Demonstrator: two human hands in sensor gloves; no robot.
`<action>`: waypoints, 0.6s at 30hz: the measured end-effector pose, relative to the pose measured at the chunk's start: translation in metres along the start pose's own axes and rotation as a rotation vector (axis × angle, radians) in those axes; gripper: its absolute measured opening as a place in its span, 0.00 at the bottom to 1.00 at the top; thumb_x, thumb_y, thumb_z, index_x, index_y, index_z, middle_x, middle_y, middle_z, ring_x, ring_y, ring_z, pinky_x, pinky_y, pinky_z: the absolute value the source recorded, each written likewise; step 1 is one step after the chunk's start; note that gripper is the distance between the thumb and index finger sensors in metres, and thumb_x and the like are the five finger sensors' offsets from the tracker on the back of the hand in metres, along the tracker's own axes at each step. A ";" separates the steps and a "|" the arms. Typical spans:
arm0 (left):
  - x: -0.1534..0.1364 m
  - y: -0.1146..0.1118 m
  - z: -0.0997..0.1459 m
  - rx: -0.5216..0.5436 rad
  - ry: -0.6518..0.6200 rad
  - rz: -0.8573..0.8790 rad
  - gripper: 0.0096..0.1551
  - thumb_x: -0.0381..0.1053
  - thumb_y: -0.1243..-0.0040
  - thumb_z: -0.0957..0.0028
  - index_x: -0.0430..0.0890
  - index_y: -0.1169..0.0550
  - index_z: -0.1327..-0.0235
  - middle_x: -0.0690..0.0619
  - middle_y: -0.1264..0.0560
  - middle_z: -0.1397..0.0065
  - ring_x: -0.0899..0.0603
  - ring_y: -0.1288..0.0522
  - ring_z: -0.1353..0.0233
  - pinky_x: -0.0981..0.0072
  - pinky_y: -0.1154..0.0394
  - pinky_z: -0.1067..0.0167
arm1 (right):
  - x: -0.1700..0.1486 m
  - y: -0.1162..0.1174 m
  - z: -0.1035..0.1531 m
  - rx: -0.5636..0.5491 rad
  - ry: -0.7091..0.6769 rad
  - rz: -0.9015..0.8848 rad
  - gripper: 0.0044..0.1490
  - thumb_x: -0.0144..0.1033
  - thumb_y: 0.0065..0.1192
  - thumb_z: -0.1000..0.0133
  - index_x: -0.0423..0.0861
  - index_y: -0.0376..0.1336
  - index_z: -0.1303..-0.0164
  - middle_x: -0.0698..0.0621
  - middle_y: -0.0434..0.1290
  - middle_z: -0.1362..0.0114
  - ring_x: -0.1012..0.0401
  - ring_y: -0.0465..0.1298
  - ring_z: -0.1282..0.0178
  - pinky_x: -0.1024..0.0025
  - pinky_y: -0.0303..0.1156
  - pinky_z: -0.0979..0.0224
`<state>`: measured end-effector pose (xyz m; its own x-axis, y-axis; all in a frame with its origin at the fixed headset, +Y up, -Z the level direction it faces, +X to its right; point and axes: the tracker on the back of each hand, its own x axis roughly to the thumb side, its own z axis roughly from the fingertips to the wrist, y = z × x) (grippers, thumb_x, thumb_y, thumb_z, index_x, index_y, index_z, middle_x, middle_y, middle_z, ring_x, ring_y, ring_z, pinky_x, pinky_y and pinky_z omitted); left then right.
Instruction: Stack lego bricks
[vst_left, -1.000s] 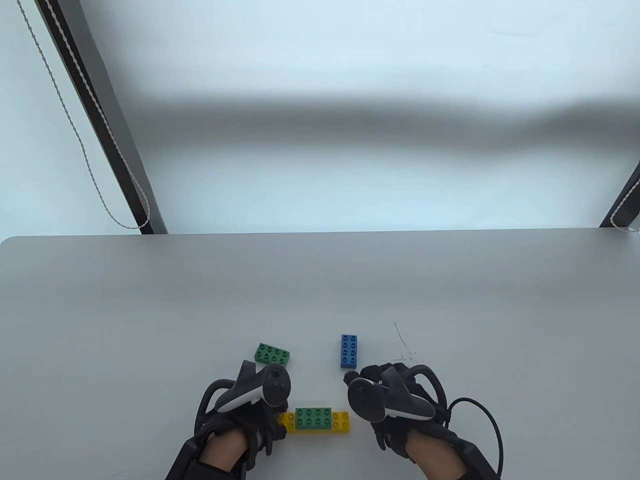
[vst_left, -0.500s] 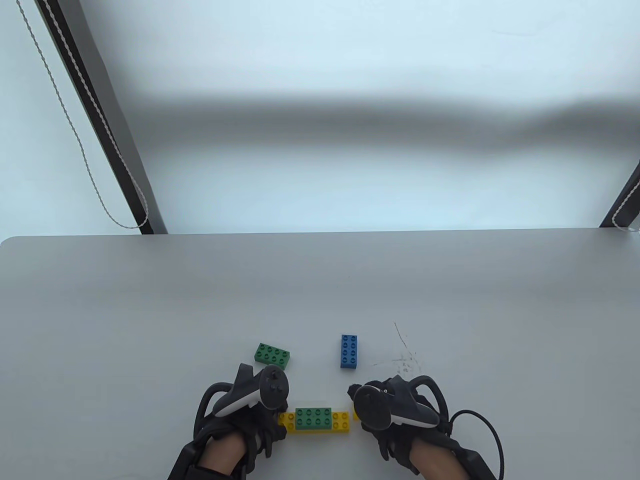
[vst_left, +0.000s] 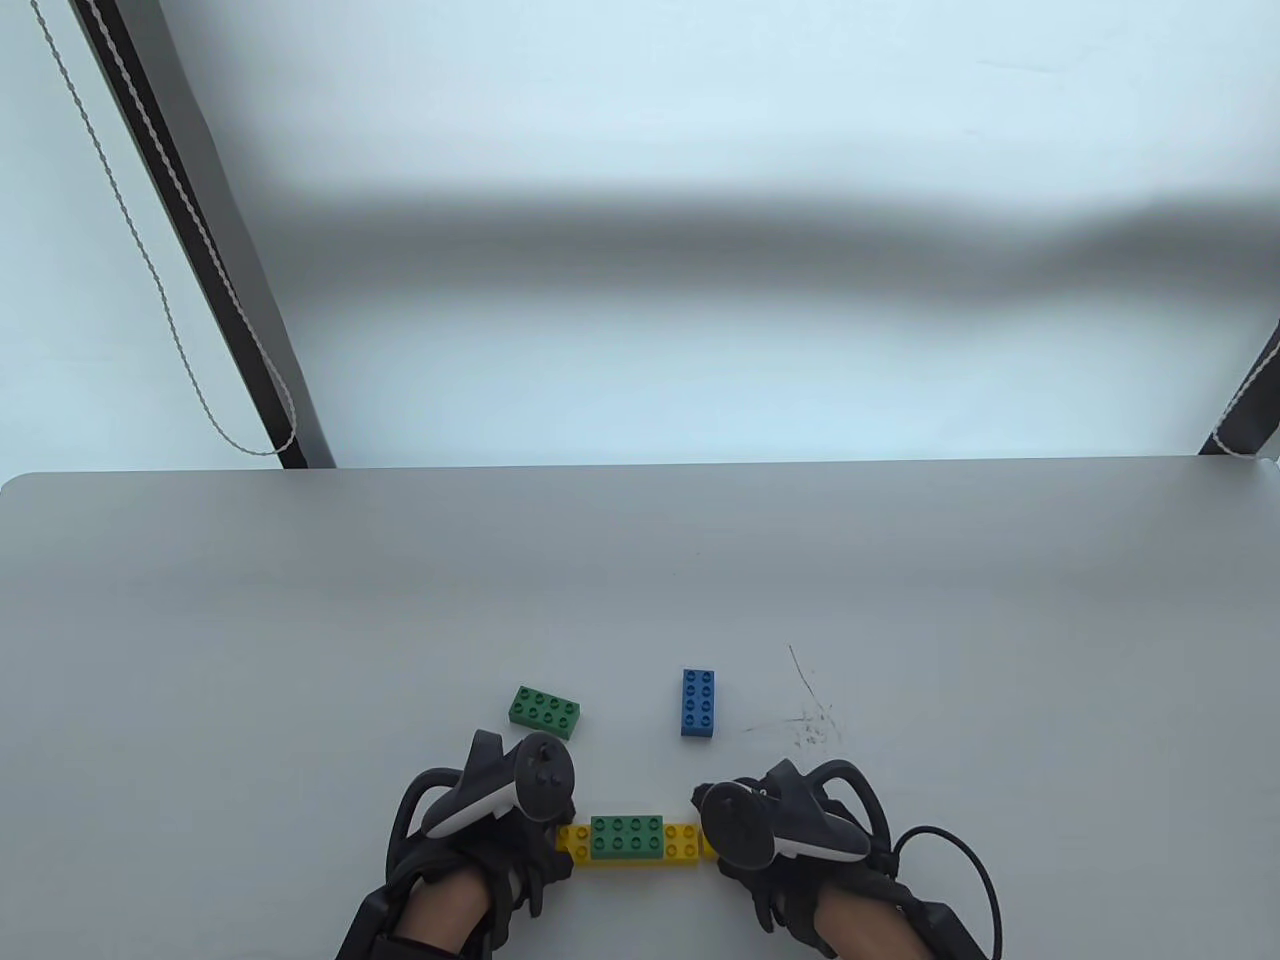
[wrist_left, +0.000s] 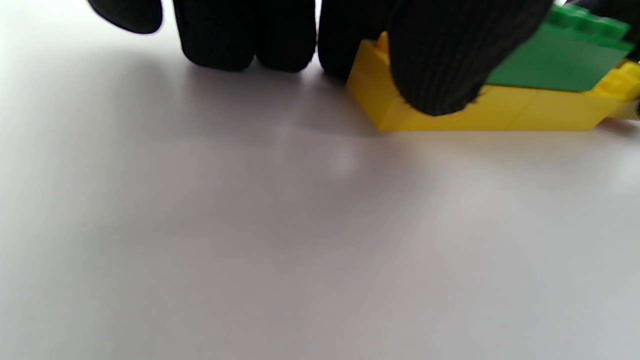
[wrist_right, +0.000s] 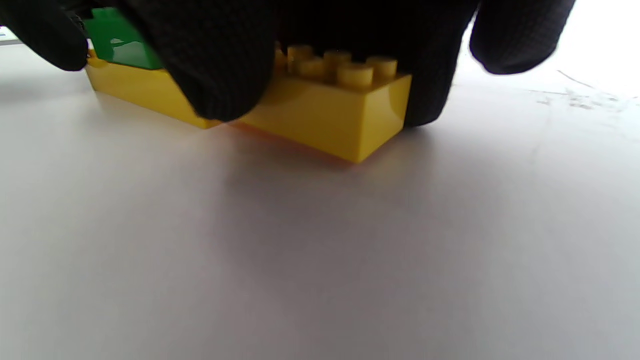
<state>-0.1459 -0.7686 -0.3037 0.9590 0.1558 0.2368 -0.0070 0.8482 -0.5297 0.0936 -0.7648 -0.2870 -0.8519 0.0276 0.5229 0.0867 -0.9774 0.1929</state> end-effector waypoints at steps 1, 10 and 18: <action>0.000 0.000 0.000 0.000 0.000 0.000 0.38 0.62 0.33 0.58 0.56 0.31 0.33 0.49 0.36 0.25 0.38 0.36 0.27 0.34 0.41 0.29 | 0.001 0.000 0.000 -0.002 -0.003 0.008 0.45 0.44 0.73 0.59 0.45 0.60 0.31 0.45 0.74 0.32 0.45 0.78 0.37 0.39 0.70 0.34; 0.000 -0.001 0.000 -0.001 0.000 0.003 0.38 0.62 0.33 0.58 0.56 0.31 0.33 0.49 0.36 0.25 0.38 0.36 0.27 0.34 0.41 0.29 | 0.008 0.001 0.000 0.005 -0.007 0.050 0.44 0.44 0.73 0.59 0.45 0.61 0.32 0.45 0.74 0.32 0.45 0.78 0.37 0.40 0.71 0.34; -0.001 -0.001 0.000 -0.001 0.000 0.003 0.38 0.62 0.33 0.58 0.56 0.31 0.33 0.49 0.36 0.25 0.38 0.36 0.27 0.34 0.41 0.29 | 0.012 0.001 -0.001 0.003 -0.017 0.097 0.44 0.45 0.74 0.59 0.45 0.62 0.32 0.45 0.75 0.33 0.45 0.79 0.38 0.40 0.71 0.34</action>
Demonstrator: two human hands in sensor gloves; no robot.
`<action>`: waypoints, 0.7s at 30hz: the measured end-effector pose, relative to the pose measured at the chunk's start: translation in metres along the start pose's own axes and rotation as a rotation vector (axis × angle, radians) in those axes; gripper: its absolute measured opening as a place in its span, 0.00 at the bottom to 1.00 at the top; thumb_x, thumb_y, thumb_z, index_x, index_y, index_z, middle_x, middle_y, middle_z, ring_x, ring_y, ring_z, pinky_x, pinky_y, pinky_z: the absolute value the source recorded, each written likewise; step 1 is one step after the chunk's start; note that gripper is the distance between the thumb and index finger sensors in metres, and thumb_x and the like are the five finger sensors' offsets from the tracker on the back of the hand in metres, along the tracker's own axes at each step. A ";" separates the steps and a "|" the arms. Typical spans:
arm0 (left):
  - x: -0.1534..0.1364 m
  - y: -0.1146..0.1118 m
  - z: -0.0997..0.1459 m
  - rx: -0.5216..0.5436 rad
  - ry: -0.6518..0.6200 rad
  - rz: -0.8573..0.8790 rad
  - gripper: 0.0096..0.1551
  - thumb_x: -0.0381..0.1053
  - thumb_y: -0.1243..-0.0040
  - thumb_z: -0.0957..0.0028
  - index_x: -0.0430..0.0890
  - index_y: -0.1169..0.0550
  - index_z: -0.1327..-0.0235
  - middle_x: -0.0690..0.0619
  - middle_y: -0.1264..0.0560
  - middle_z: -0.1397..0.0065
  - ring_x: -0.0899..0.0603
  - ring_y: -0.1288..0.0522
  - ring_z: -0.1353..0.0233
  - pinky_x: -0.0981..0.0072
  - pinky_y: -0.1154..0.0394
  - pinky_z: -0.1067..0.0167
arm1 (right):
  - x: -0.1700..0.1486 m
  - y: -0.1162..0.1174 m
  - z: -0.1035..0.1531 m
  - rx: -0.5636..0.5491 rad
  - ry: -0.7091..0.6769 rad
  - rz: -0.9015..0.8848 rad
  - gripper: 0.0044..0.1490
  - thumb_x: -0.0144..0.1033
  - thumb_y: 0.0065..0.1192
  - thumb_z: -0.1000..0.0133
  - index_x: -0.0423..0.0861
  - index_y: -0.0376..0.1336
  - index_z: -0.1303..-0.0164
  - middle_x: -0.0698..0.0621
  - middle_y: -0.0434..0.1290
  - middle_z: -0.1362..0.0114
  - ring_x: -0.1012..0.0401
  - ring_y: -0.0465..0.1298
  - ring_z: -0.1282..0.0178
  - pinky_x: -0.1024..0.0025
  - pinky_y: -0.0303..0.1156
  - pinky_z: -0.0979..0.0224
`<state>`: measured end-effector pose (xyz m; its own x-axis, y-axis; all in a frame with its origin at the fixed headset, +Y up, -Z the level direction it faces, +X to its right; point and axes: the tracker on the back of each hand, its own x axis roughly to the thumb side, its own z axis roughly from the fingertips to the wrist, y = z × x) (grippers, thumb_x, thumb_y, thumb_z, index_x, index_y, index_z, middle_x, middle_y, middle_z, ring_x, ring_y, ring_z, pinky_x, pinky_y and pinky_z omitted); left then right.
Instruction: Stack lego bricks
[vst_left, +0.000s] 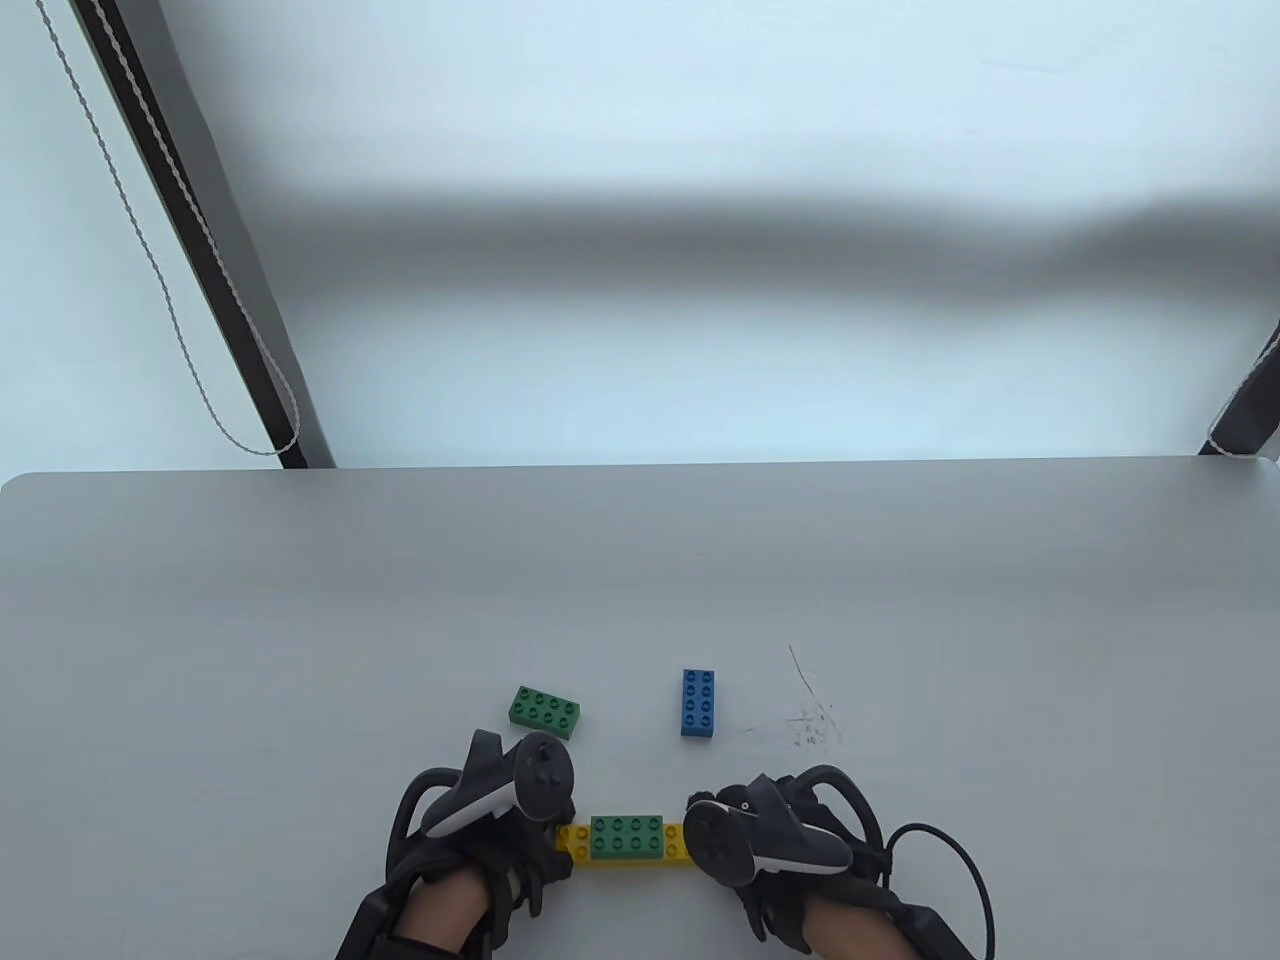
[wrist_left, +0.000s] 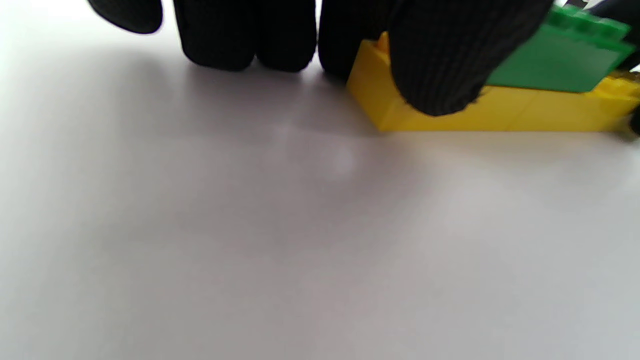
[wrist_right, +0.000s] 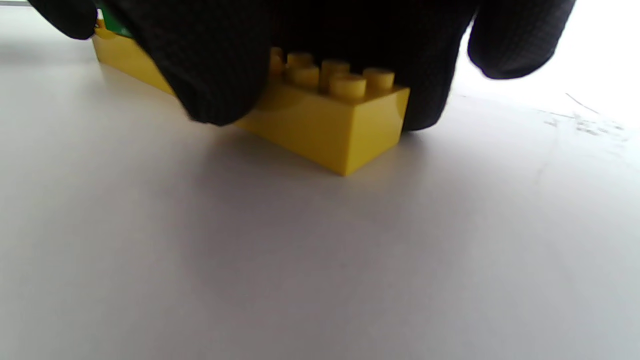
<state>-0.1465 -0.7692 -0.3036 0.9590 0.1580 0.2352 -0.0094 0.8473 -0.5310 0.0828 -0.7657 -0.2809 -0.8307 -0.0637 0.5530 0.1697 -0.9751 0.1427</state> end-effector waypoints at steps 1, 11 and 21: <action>0.000 0.000 0.000 0.000 0.000 0.000 0.38 0.62 0.33 0.58 0.56 0.31 0.33 0.49 0.36 0.25 0.38 0.36 0.27 0.34 0.41 0.29 | 0.000 0.000 0.000 0.000 0.000 0.000 0.44 0.45 0.74 0.59 0.45 0.62 0.32 0.45 0.75 0.33 0.45 0.79 0.37 0.40 0.71 0.34; -0.001 0.001 0.000 -0.015 -0.004 0.007 0.38 0.62 0.33 0.58 0.56 0.31 0.33 0.49 0.36 0.24 0.39 0.37 0.27 0.33 0.41 0.29 | 0.000 -0.001 0.000 0.012 0.002 -0.010 0.45 0.46 0.73 0.59 0.44 0.61 0.32 0.44 0.74 0.33 0.45 0.78 0.37 0.40 0.71 0.34; -0.019 0.012 0.001 0.059 -0.027 0.135 0.38 0.61 0.33 0.59 0.53 0.28 0.33 0.47 0.30 0.25 0.38 0.31 0.28 0.34 0.36 0.31 | -0.009 -0.012 0.005 -0.020 0.020 -0.093 0.48 0.51 0.72 0.59 0.44 0.60 0.31 0.43 0.72 0.30 0.43 0.77 0.35 0.38 0.70 0.33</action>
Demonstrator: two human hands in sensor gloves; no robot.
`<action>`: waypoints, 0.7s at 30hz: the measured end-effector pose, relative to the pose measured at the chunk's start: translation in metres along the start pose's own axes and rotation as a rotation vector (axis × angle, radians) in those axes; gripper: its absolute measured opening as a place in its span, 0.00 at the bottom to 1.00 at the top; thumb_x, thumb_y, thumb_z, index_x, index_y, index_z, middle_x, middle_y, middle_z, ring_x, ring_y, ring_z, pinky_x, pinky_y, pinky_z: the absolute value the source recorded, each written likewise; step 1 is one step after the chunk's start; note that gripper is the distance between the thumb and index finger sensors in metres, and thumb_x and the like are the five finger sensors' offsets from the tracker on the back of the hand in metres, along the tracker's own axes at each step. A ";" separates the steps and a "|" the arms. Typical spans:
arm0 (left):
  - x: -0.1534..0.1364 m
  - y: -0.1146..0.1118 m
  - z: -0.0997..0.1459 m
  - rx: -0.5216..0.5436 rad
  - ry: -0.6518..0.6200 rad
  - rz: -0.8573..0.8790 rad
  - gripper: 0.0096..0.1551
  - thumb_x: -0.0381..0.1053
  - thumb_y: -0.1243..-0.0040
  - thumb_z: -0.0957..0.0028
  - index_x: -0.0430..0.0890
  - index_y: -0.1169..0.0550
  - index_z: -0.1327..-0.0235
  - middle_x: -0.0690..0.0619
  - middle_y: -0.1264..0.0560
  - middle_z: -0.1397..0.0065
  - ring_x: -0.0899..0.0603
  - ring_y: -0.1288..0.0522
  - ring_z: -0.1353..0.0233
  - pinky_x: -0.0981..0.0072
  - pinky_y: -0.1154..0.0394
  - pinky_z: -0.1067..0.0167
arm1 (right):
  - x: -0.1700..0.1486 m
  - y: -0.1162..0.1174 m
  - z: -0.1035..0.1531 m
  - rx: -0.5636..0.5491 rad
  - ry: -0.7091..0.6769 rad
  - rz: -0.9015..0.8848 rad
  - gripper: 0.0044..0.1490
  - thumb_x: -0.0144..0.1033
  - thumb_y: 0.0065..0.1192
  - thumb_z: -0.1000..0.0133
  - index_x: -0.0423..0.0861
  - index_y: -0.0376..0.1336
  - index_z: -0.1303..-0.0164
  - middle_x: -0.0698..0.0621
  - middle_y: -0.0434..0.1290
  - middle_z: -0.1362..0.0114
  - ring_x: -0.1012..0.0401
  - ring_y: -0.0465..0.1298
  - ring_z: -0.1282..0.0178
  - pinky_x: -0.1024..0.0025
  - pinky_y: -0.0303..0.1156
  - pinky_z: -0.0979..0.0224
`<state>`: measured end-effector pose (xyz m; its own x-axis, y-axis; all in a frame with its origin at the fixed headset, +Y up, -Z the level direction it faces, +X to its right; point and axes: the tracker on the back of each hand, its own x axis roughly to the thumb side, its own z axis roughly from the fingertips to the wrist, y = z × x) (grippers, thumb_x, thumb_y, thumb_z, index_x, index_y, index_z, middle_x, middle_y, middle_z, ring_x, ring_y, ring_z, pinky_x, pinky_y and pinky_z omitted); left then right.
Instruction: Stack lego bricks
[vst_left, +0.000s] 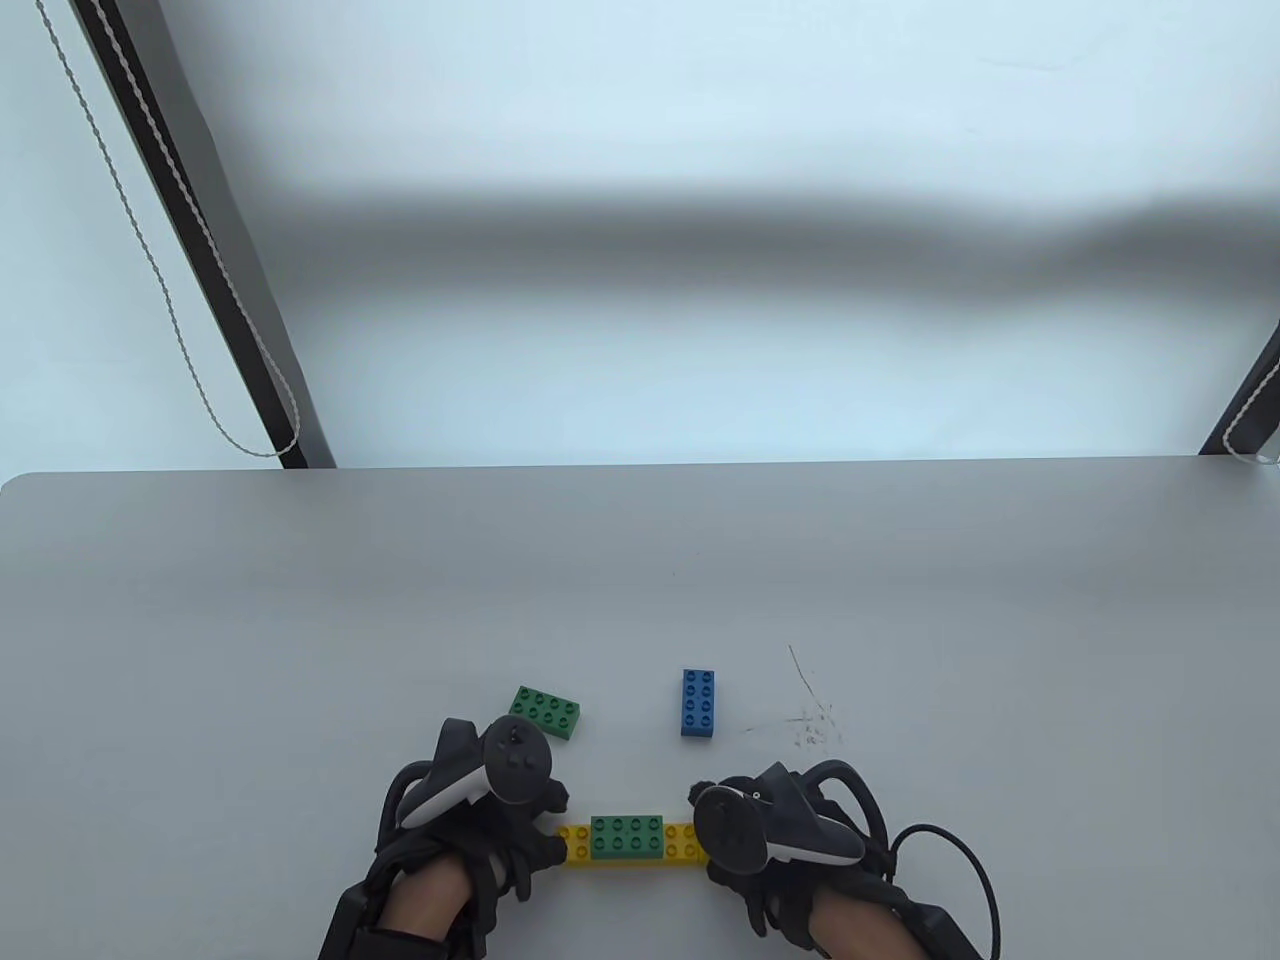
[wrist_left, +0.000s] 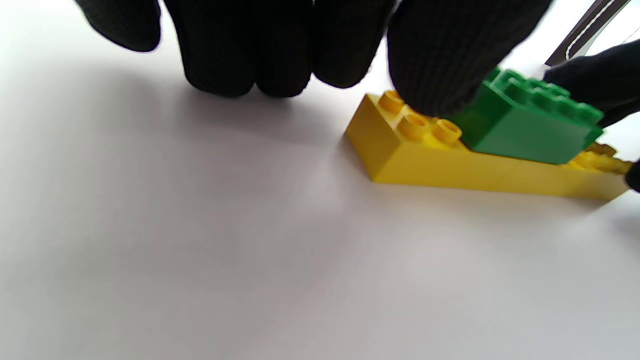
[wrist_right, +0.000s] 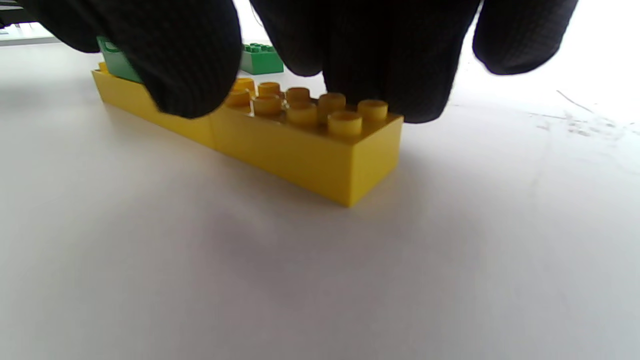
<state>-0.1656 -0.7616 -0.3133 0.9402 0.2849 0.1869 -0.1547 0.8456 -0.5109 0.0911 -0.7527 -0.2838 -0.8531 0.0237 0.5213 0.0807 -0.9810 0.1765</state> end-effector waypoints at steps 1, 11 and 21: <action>-0.001 0.001 0.000 0.013 0.002 0.001 0.38 0.61 0.33 0.59 0.53 0.28 0.33 0.47 0.29 0.25 0.38 0.30 0.28 0.34 0.36 0.31 | 0.000 -0.001 0.000 -0.005 0.001 -0.001 0.48 0.51 0.72 0.59 0.44 0.60 0.30 0.43 0.72 0.29 0.43 0.77 0.34 0.38 0.70 0.33; -0.011 0.025 0.001 0.299 0.068 0.018 0.36 0.60 0.32 0.59 0.54 0.26 0.35 0.49 0.26 0.27 0.39 0.28 0.28 0.35 0.33 0.32 | -0.004 -0.009 0.004 -0.045 0.021 -0.028 0.48 0.52 0.72 0.59 0.44 0.59 0.30 0.43 0.70 0.28 0.43 0.76 0.33 0.37 0.69 0.33; -0.012 0.051 -0.011 0.362 0.147 0.012 0.37 0.59 0.33 0.58 0.54 0.28 0.32 0.47 0.32 0.22 0.37 0.35 0.24 0.33 0.37 0.30 | -0.007 -0.011 0.007 -0.056 0.028 -0.044 0.48 0.52 0.71 0.59 0.44 0.59 0.30 0.43 0.70 0.28 0.42 0.76 0.33 0.37 0.68 0.32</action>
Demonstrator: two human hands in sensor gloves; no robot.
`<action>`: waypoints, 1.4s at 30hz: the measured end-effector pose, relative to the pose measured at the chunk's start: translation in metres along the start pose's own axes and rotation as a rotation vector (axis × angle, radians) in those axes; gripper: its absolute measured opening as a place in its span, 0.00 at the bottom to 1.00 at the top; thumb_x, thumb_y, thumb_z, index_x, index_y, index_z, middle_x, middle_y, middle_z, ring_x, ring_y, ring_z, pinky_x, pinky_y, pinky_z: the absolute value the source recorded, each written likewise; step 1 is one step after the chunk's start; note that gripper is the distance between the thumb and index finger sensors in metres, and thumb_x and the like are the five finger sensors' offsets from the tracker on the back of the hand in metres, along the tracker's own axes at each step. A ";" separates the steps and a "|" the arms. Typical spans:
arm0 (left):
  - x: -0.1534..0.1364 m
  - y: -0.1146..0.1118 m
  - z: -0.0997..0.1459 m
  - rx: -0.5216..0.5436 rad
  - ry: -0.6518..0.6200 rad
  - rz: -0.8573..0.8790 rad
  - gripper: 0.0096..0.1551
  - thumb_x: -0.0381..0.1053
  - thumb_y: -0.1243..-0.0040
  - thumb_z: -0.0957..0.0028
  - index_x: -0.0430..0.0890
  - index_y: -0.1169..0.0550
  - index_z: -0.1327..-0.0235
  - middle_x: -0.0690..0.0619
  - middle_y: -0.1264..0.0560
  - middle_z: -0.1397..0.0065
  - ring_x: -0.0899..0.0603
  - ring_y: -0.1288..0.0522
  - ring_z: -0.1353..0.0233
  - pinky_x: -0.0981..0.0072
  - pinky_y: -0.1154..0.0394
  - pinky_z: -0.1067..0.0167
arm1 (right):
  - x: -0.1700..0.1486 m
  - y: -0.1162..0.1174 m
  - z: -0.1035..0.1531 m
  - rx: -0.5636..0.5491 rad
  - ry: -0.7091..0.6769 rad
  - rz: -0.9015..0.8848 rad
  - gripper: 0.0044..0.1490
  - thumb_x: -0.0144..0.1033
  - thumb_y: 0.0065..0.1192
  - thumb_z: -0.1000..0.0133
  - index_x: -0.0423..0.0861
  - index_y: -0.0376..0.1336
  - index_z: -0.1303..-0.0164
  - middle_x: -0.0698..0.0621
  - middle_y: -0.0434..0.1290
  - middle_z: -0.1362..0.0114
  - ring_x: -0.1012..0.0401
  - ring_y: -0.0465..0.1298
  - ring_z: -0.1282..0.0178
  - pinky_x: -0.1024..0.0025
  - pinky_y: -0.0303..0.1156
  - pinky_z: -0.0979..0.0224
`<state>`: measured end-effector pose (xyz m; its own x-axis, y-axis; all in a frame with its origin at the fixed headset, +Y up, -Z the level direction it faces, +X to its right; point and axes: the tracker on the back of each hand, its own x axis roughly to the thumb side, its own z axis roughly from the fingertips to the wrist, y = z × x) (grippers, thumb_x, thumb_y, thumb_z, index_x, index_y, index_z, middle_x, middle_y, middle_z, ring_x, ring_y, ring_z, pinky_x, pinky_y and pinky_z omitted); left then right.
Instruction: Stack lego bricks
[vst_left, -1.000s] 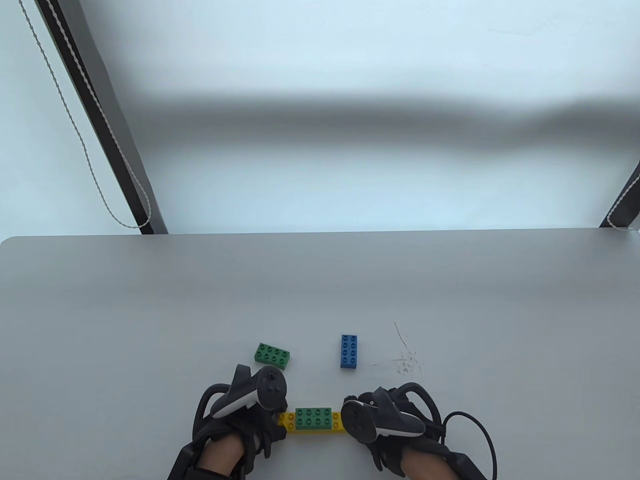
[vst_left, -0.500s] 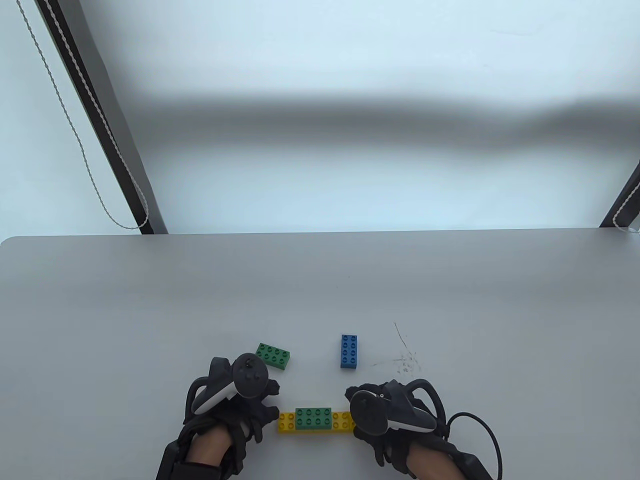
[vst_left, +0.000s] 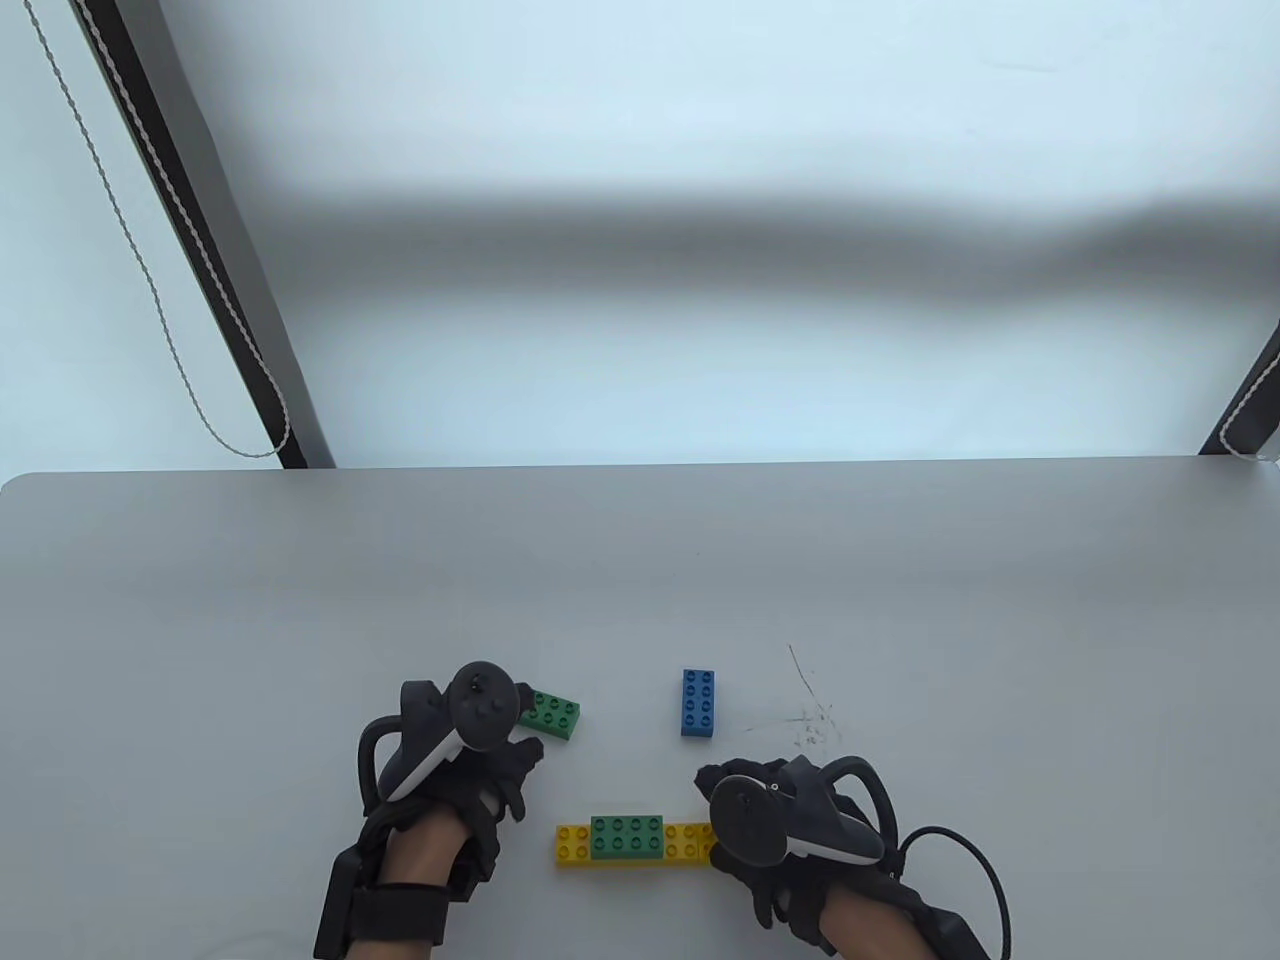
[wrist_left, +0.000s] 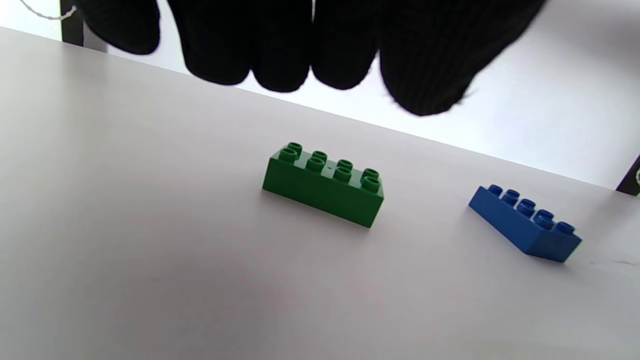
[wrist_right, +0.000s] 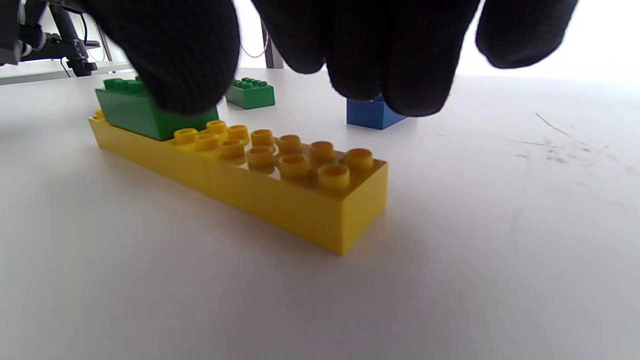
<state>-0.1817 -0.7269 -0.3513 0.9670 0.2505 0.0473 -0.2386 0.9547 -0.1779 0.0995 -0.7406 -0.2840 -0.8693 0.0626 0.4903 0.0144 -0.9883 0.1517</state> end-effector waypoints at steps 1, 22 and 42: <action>0.001 0.001 -0.003 -0.001 0.004 0.004 0.38 0.59 0.34 0.58 0.54 0.29 0.31 0.47 0.33 0.21 0.36 0.36 0.23 0.33 0.37 0.30 | 0.000 0.000 0.000 0.000 0.001 -0.002 0.48 0.52 0.71 0.59 0.44 0.59 0.30 0.43 0.70 0.28 0.43 0.76 0.33 0.37 0.68 0.32; 0.004 -0.045 -0.039 -0.107 0.014 -0.217 0.45 0.54 0.36 0.55 0.59 0.44 0.26 0.50 0.47 0.16 0.36 0.50 0.19 0.32 0.47 0.27 | -0.005 0.000 0.001 0.017 0.004 -0.015 0.47 0.50 0.71 0.58 0.44 0.59 0.30 0.42 0.70 0.28 0.42 0.76 0.33 0.36 0.68 0.32; 0.005 -0.053 -0.040 -0.099 0.002 -0.230 0.37 0.53 0.35 0.56 0.58 0.36 0.31 0.50 0.38 0.20 0.37 0.42 0.21 0.32 0.43 0.28 | 0.001 0.001 0.000 0.009 -0.013 -0.006 0.48 0.51 0.71 0.58 0.44 0.58 0.30 0.42 0.69 0.27 0.42 0.75 0.32 0.36 0.67 0.32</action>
<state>-0.1605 -0.7828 -0.3812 0.9950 0.0281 0.0962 -0.0023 0.9661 -0.2582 0.0983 -0.7416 -0.2834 -0.8627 0.0708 0.5007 0.0132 -0.9867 0.1622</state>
